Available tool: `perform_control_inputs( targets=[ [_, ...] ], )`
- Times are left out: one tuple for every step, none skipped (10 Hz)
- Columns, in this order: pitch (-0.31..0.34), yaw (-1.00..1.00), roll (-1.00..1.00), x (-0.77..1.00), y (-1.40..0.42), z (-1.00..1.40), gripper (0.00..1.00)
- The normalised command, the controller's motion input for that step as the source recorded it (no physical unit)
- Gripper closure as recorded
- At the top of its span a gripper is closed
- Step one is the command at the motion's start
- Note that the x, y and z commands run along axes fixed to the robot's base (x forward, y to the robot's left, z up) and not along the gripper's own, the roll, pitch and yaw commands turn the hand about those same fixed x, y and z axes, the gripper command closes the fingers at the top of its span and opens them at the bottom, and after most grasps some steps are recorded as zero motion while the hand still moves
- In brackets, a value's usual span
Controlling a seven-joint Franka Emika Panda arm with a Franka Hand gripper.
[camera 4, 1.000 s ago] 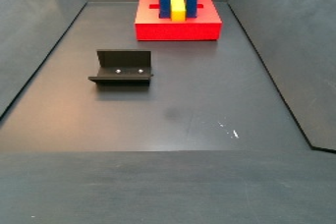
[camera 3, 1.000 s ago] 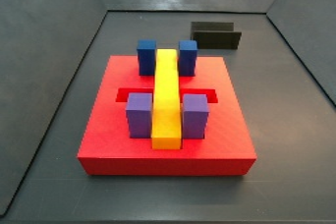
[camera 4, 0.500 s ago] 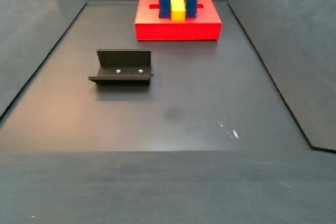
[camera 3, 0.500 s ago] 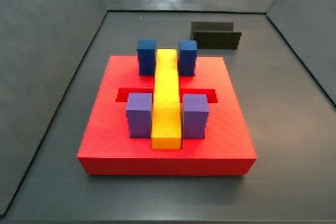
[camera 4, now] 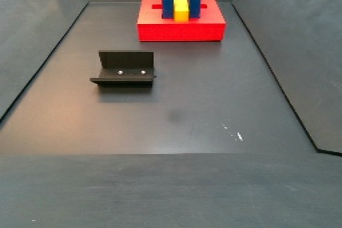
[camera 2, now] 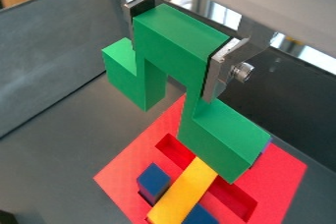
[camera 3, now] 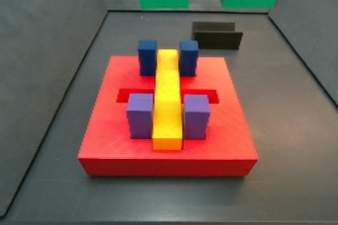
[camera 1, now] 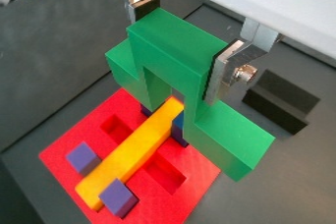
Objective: Pick up the green object. Move up. Place the green object on the fixture. Regrasp the green object. Move to above the board. Insert the green object.
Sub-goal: Insert the green object.
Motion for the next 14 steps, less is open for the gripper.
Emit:
perform_control_inputs(
  targets=[
    [0.0, 0.52, -0.02, 0.08, -0.05, -0.39, 1.0],
    [0.0, 0.34, 0.09, 0.0, -0.12, -0.47, 1.0],
    [0.0, 0.24, 0.09, -0.05, -0.15, -0.41, 1.0],
    [0.026, 0.16, 0.05, -0.09, -0.23, -0.41, 1.0],
    [0.009, 0.07, 0.08, -0.17, -0.31, -0.44, 1.0],
    [0.0, 0.06, 0.05, -0.2, -0.28, -0.43, 1.0],
    [0.0, 0.06, 0.0, -0.22, -0.25, -0.37, 1.0],
    [0.063, 0.0, 0.02, -0.25, -0.26, -0.34, 1.0],
    [0.017, 0.0, 0.02, -0.14, -0.1, -0.1, 1.0],
    [0.0, 0.0, 0.0, -0.02, 0.11, 0.0, 1.0],
    [0.0, 0.0, 0.0, 0.0, 0.15, -0.02, 1.0],
    [0.0, 0.0, 0.0, -0.05, 0.05, -0.21, 1.0],
    [0.0, 0.0, 0.0, -0.02, 0.05, -0.29, 1.0],
    [0.0, 0.0, 0.0, -0.06, 0.0, -0.42, 1.0]
  ],
)
